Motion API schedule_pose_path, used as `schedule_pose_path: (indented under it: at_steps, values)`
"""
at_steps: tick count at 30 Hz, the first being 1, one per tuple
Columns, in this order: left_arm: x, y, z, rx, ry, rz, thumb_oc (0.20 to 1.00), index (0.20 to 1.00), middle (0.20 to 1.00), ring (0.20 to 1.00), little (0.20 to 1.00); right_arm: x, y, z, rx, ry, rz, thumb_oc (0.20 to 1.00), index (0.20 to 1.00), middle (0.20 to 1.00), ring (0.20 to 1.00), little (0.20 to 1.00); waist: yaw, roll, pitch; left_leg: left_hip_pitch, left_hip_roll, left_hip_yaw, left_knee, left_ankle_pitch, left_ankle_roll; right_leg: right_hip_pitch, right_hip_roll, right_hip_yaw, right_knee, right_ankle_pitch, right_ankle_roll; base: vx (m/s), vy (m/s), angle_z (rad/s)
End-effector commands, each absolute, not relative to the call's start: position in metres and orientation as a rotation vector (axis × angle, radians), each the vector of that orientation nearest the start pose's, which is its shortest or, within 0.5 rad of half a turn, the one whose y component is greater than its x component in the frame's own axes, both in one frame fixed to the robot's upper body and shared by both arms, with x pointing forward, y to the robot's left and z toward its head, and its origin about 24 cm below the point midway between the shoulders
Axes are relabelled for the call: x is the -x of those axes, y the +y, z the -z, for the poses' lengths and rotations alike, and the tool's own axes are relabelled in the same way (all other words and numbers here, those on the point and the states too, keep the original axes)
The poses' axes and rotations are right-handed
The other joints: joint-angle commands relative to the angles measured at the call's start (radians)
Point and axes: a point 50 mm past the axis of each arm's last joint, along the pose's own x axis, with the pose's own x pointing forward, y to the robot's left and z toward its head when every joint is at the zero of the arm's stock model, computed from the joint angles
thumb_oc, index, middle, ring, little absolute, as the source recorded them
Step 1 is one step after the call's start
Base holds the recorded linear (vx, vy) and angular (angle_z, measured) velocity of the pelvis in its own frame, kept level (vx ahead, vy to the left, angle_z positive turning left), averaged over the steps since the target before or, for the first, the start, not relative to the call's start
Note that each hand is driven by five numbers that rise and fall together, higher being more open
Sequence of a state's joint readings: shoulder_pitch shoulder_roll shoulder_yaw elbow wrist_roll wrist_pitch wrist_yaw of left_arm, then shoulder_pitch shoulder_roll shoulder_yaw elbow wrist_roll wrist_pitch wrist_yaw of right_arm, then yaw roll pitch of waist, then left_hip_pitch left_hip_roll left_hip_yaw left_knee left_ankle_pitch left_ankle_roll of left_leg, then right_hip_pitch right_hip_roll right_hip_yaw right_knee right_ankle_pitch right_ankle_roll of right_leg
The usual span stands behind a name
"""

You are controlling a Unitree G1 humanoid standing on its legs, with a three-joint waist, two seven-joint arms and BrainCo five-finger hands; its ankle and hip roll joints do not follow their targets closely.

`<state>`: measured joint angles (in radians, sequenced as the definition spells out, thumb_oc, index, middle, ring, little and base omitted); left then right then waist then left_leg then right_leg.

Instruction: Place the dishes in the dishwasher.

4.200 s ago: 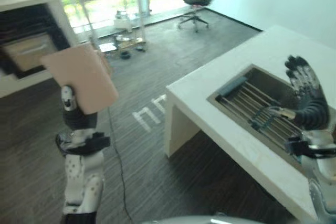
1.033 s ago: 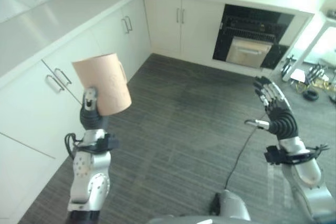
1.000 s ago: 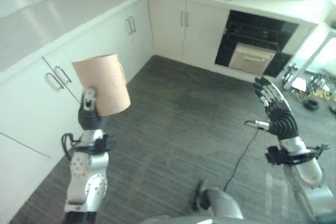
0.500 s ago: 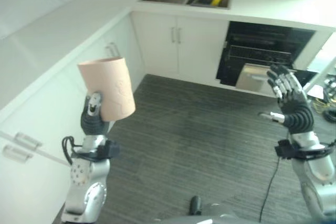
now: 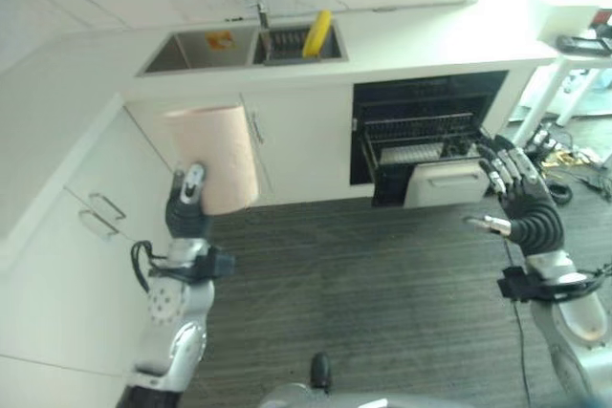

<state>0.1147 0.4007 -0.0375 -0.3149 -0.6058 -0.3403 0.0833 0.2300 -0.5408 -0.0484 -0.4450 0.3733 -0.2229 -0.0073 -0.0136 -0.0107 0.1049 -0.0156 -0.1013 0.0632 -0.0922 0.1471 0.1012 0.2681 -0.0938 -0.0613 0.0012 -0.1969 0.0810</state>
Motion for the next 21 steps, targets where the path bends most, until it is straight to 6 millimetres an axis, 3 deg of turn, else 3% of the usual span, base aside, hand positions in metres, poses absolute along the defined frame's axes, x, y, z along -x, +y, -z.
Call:
schedule_pose_path:
  at_steps: [1, 4, 5, 7, 8, 10, 12, 16, 18, 21]
  values:
    - [-0.211, 0.212, -0.146, 0.176, -0.595, 0.009, 0.2, 0.2, 0.2, 0.2, 0.2, -0.212, -0.208, -0.167, 0.135, -0.577, -0.129, 1.0, 1.0, 1.0, 1.0, 1.0, 0.046, -0.024, 0.0, 0.021, 0.113, 0.023, 0.042, -0.112, -0.119, -0.05, 0.021, -0.065, -0.064, 0.153, 0.002, 0.06, 0.257, 0.1]
    - [-0.213, 0.21, -0.148, 0.173, -0.604, 0.023, 0.2, 0.2, 0.2, 0.2, 0.2, -0.215, -0.203, -0.167, 0.139, -0.582, -0.132, 1.0, 1.0, 1.0, 1.0, 1.0, 0.07, -0.034, -0.002, 0.012, 0.095, 0.008, 0.044, -0.115, -0.097, -0.053, 0.021, -0.077, 0.016, 0.113, 0.007, 0.03, 0.215, 0.11]
    - [-0.213, 0.208, -0.15, 0.151, -0.621, 0.031, 0.2, 0.2, 0.2, 0.2, 0.2, -0.216, -0.198, -0.168, 0.131, -0.593, -0.149, 1.0, 1.0, 1.0, 1.0, 1.0, 0.082, -0.04, 0.002, 0.017, 0.088, 0.004, 0.035, -0.111, -0.083, -0.085, 0.017, -0.111, 0.133, 0.138, 0.028, -0.01, 0.176, 0.07]
    - [-0.212, 0.205, -0.151, 0.11, -0.643, 0.026, 0.2, 0.2, 0.2, 0.2, 0.2, -0.216, -0.192, -0.166, 0.12, -0.595, -0.18, 1.0, 1.0, 1.0, 1.0, 1.0, 0.075, -0.037, 0.012, 0.037, 0.091, -0.007, 0.025, -0.11, -0.07, -0.196, 0.01, -0.105, 0.33, 0.19, 0.058, -0.01, 0.181, 0.02]
    - [-0.215, 0.205, -0.153, 0.101, -0.646, 0.021, 0.2, 0.2, 0.2, 0.2, 0.2, -0.218, -0.188, -0.164, 0.125, -0.59, -0.198, 1.0, 1.0, 1.0, 1.0, 1.0, 0.07, -0.035, 0.016, 0.046, 0.094, -0.014, 0.023, -0.112, -0.07, -0.238, 0.005, -0.09, 0.366, 0.194, 0.055, 0.03, 0.13, -0.07]
    - [-0.221, 0.206, -0.156, 0.109, -0.646, 0.012, 0.2, 0.2, 0.2, 0.2, 0.2, -0.22, -0.184, -0.16, 0.148, -0.567, -0.226, 1.0, 1.0, 1.0, 1.0, 1.0, 0.064, -0.038, 0.02, 0.06, 0.099, -0.025, 0.02, -0.114, -0.075, -0.261, -0.024, -0.094, 0.319, 0.187, 0.038, 0.09, -0.007, 0.09]
    - [-0.224, 0.208, -0.159, 0.111, -0.648, 0.032, 0.2, 0.2, 0.2, 0.2, 0.2, -0.22, -0.186, -0.156, 0.123, -0.555, -0.233, 1.0, 1.0, 1.0, 1.0, 1.0, 0.056, -0.043, 0.021, 0.073, 0.111, -0.05, 0.019, -0.132, -0.08, -0.247, -0.059, -0.07, 0.168, 0.186, 0.033, 0.16, -0.193, 0.19]
    - [-0.223, 0.203, -0.16, 0.088, -0.645, 0.07, 0.2, 0.2, 0.2, 0.2, 0.2, -0.217, -0.189, -0.157, 0.096, -0.559, -0.209, 1.0, 1.0, 1.0, 1.0, 1.0, 0.024, -0.057, 0.031, 0.09, 0.127, -0.09, 0.017, -0.168, -0.087, -0.268, -0.111, 0.043, 0.004, 0.317, 0.073, 0.14, -0.318, 0.64]
    - [-0.221, 0.206, -0.161, 0.074, -0.66, 0.055, 0.2, 0.2, 0.2, 0.2, 0.2, -0.22, -0.182, -0.158, 0.089, -0.564, -0.257, 1.0, 1.0, 1.0, 1.0, 1.0, 0.016, -0.055, 0.047, 0.121, 0.171, -0.103, 0.021, -0.191, -0.105, -0.314, -0.125, 0.076, 0.023, 0.346, 0.086, 0.24, -0.579, 1.01]
    - [-0.219, 0.208, -0.164, 0.08, -0.667, 0.052, 0.2, 0.2, 0.2, 0.2, 0.2, -0.225, -0.179, -0.161, 0.088, -0.557, -0.27, 1.0, 1.0, 1.0, 1.0, 1.0, 0.038, -0.059, 0.038, 0.11, 0.217, -0.103, 0.047, -0.204, -0.135, -0.258, -0.126, 0.018, -0.045, 0.312, 0.105, 0.22, -0.544, 0.22]
